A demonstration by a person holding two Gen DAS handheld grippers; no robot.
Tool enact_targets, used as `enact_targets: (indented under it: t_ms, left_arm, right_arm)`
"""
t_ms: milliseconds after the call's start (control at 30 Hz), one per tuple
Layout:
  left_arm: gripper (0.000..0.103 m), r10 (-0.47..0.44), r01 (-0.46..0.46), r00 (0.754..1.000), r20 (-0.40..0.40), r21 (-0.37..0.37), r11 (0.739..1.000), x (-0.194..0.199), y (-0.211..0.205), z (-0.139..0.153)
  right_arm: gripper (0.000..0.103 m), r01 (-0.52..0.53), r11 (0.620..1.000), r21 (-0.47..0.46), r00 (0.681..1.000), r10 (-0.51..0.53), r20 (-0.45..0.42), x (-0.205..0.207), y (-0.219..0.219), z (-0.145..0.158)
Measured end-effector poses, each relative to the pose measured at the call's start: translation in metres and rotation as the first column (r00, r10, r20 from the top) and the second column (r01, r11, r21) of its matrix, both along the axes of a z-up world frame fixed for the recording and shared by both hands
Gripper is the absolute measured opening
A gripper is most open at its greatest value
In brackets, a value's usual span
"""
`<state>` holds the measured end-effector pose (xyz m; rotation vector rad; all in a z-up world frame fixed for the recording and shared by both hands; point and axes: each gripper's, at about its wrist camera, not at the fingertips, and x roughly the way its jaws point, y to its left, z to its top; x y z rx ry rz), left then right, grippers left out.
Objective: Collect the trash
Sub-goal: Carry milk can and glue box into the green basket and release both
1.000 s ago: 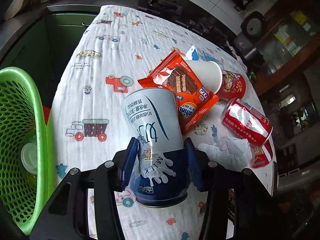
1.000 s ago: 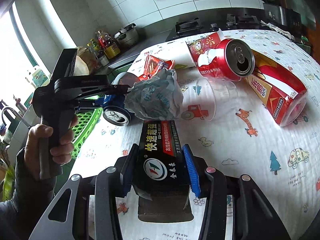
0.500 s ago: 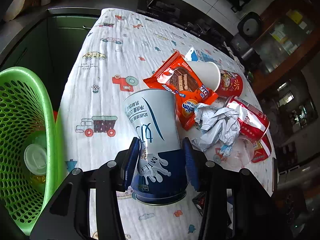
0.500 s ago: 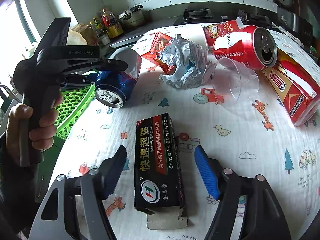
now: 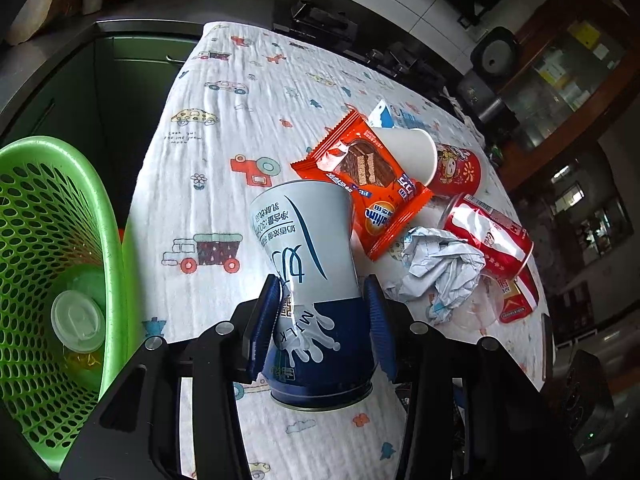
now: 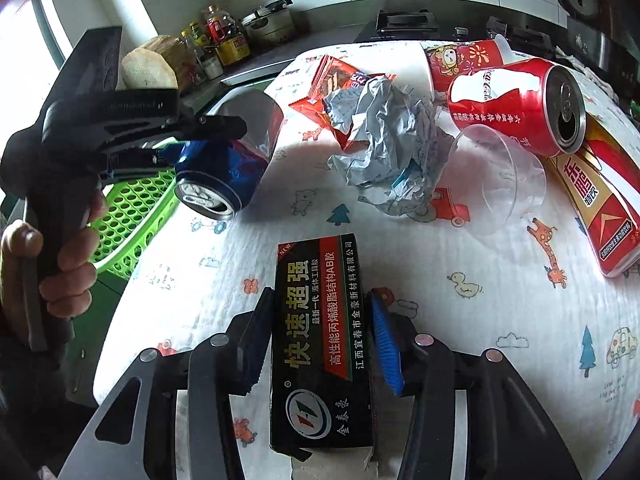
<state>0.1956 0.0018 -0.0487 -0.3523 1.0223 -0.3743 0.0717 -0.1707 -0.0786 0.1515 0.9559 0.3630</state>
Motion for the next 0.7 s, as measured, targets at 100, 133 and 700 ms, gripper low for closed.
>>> enact_targets:
  t_ms: [100, 133, 700]
  left_arm:
    - [0.043, 0.004, -0.004, 1.000, 0.000, -0.020, 1.000, -0.002, 0.006, 0.003]
    - [0.043, 0.006, -0.005, 1.000, 0.003, -0.025, 1.000, -0.003, 0.008, 0.005]
    - [0.043, 0.200, -0.200, 0.974, 0.107, -0.010, 0.980, -0.029, 0.120, 0.048]
  right_arm:
    - [0.046, 0.001, 0.998, 0.058, 1.000, -0.001, -0.006, 0.001, -0.008, 0.010]
    - [0.046, -0.001, 0.998, 0.070, 1.000, 0.002, -0.005, 0.002, -0.008, 0.013]
    - [0.046, -0.115, 0.981, 0.154, 0.991, 0.102, 0.090, 0.031, 0.049, 0.070]
